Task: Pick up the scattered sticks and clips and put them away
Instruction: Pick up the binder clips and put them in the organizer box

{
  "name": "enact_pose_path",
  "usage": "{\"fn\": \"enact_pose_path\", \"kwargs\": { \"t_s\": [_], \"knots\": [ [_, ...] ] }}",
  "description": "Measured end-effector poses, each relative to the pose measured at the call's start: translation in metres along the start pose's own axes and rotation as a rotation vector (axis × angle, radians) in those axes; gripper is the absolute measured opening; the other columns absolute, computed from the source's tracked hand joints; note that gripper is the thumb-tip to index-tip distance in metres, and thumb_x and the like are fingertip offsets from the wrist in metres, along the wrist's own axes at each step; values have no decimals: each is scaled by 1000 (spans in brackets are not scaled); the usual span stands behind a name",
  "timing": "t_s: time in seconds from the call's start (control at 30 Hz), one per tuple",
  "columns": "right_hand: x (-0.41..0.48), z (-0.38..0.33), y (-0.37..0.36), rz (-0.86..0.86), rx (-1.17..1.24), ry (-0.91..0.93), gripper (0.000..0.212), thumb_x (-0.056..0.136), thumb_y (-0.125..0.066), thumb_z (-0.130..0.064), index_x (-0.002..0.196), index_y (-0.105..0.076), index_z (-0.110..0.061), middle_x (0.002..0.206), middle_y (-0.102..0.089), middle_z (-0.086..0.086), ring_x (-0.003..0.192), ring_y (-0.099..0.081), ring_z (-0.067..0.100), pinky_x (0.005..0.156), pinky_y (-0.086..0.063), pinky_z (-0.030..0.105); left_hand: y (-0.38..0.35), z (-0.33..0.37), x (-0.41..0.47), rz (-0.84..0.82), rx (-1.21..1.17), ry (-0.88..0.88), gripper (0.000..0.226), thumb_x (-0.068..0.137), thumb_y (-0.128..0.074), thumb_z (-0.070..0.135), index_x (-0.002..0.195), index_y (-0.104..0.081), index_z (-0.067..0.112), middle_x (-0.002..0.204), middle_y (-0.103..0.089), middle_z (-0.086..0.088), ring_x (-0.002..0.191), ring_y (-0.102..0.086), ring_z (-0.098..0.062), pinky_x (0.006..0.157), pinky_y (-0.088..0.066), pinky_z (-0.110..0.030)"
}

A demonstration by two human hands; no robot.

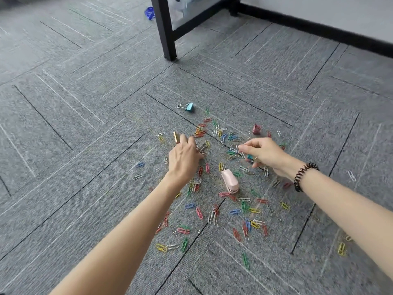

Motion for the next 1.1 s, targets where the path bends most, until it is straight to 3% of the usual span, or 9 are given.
{"fn": "enact_pose_path", "kwargs": {
  "t_s": [0.1, 0.17, 0.27, 0.4, 0.53, 0.73, 0.83, 0.93, 1.1],
  "knots": [
    [0, 4, 18, 54, -55, -19, 38, 75, -77, -33, 96, -62, -5, 81, -58, 5, 59, -49, 16, 41, -42, 19, -2, 0, 2, -6, 13, -11, 31, 92, -58, 28, 112, -48, 6, 105, -51, -6, 75, -51, -16, 65, -47, -30],
    [3, 4, 31, 128, -113, 4, 39, 67, -83, -33, 90, -59, -13, 81, -56, 0, 65, -48, 15, 49, -42, 23, -1, 0, 5, 0, 36, -25, 29, 94, -55, 26, 114, -49, 7, 107, -53, -7, 74, -52, -16, 62, -45, -28],
    [4, -13, 55, 376, -463, 106, 42, 67, -83, -33, 94, -54, -20, 89, -58, -4, 75, -52, 14, 60, -42, 27, 3, 7, 12, 8, -10, -53, 34, 97, -49, 33, 119, -52, 7, 110, -49, -7, 73, -52, -15, 59, -42, -25],
    [14, -32, 55, 471, -780, 200, 46, 80, -73, -28, 116, -47, -16, 82, -53, -2, 57, -39, 6, 47, -25, 20, 3, 21, 23, -18, -81, -36, 30, 95, -47, 39, 90, -52, 10, 98, -44, -3, 62, -42, -8, 54, -37, -23],
    [33, -24, 59, 517, -800, 138, 39, 88, -63, -29, 120, -49, -12, 105, -55, 6, 76, -47, 14, 60, -32, 23, 3, 24, 35, 1, -174, 38, 27, 92, -45, 38, 83, -44, 13, 73, -48, 0, 54, -35, -10, 48, -32, -26],
    [47, -21, 53, 516, -797, 181, 23, 89, -63, -29, 107, -55, -16, 95, -51, 2, 70, -44, 13, 52, -26, 20, 8, 13, 66, 87, -126, 69, 30, 94, -46, 40, 76, -44, 15, 62, -49, 1, 53, -43, -18, 52, -37, -30],
    [54, -21, 49, 540, -771, 235, 16, 89, -64, -28, 98, -57, -17, 88, -49, -1, 64, -43, 11, 48, -23, 20, 14, 4, 85, 125, -98, 83, 26, 96, -48, 37, 100, -50, 12, 68, -53, 0, 51, -42, -14, 47, -32, -26],
    [58, -25, 40, 549, -731, 299, 9, 89, -63, -20, 94, -60, -13, 86, -47, -2, 55, -39, 5, 46, -25, 18, 15, 0, 106, 98, -66, 48, 34, 94, -50, 23, 125, -40, 13, 78, -60, -4, 52, -43, -12, 49, -35, -27],
    [60, -35, 28, 554, -715, 356, 9, 88, -64, -21, 93, -62, -13, 85, -48, -5, 54, -39, 3, 44, -26, 17, -1, -14, 138, -47, 25, 54, 69, 88, -45, 5, 150, -16, 18, 77, -51, -1, 53, -41, -13, 46, -37, -26]
  ]
}}
Point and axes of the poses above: each hand's wrist, its own x-axis towards the middle knuckle, its own y-axis out of the back of the hand, z = x × y, the point moved 9 cm from there along x, towards the middle knuckle
